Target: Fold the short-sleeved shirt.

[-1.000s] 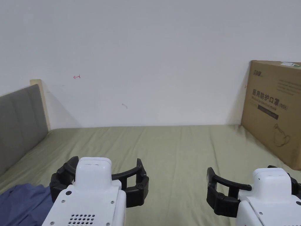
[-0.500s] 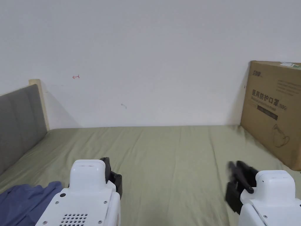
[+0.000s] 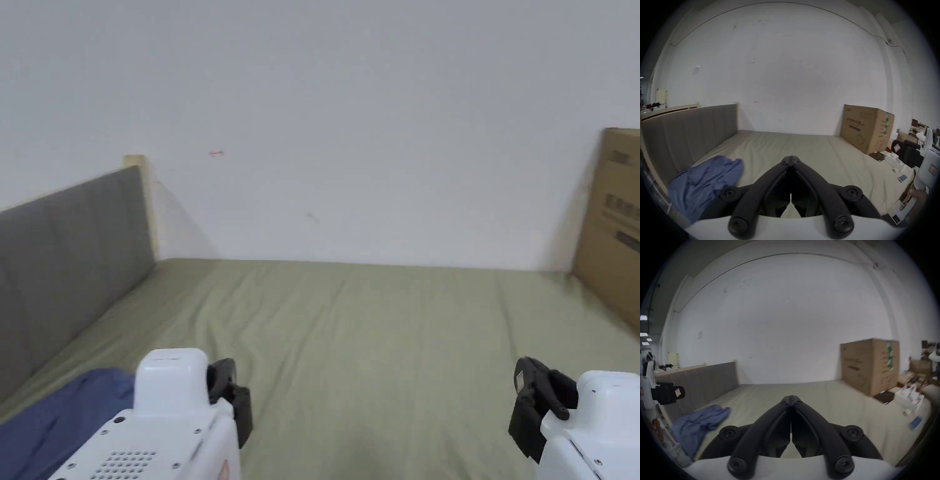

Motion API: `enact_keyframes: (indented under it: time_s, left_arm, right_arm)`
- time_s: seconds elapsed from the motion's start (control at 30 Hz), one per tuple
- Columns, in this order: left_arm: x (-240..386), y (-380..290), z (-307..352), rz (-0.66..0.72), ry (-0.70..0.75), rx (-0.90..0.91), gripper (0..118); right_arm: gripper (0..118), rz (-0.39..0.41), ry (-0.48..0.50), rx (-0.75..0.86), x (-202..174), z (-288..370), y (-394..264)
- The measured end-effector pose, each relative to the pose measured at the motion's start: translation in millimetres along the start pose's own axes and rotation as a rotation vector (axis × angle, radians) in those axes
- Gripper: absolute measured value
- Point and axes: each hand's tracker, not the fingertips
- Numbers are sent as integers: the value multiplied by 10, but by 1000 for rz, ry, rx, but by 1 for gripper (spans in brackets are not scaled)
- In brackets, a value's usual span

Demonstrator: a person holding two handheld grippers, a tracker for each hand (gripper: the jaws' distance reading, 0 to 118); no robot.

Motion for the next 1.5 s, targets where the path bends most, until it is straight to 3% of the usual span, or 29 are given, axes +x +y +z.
enact_keyframes:
  time_s: [0.07,0.2,0.33,0.5,0.57,0.8,0.87,0.9,0.93,0.97,1.1,1.27,1.33,1.37,1.5]
  left_arm:
    - [-480,-10,202,39,92,17,0]
    - [-1131,-54,614,28,356,55,0]
    - [-1276,-115,741,3,399,39,0]
    - [-1249,-94,581,-61,429,-3,0]
    - [-1392,44,379,-36,366,-46,0]
    - [-2452,210,-1292,205,136,-636,3]
    - [-2642,33,-1694,276,91,-773,14]
    - [-2568,-43,-1813,293,107,-831,46]
    - [-2610,-148,-1965,306,110,-872,89]
    - [-2640,-279,-2102,321,97,-904,118]
    - [-2776,-744,-2616,382,163,-942,115]
    - [-2774,-1388,-3132,291,286,-1065,118]
    - [-2693,-1511,-3039,200,295,-1048,118]
    - [-2674,-1503,-2937,214,302,-969,118]
    - [-2558,-1603,-2793,215,328,-946,118]
  right_arm:
    - [0,-34,113,-58,-313,-169,-35]
    - [0,26,305,-90,-995,-347,-133]
    - [0,103,416,-98,-1392,-401,-158]
    - [0,102,459,-78,-1426,-421,-111]
    - [0,96,461,-88,-1354,-430,-101]
    - [0,102,412,-238,-988,-606,-270]
    - [0,90,395,-289,-881,-684,-357]
    - [0,88,386,-312,-829,-727,-405]
    - [0,90,377,-332,-789,-760,-448]
    - [0,96,364,-356,-742,-799,-498]
    - [0,104,339,-432,-598,-912,-672]
    - [0,111,338,-504,-509,-1002,-812]
    - [0,117,338,-520,-505,-1027,-856]
    - [0,117,340,-527,-508,-1041,-871]
    - [0,68,355,-540,-529,-1066,-913]
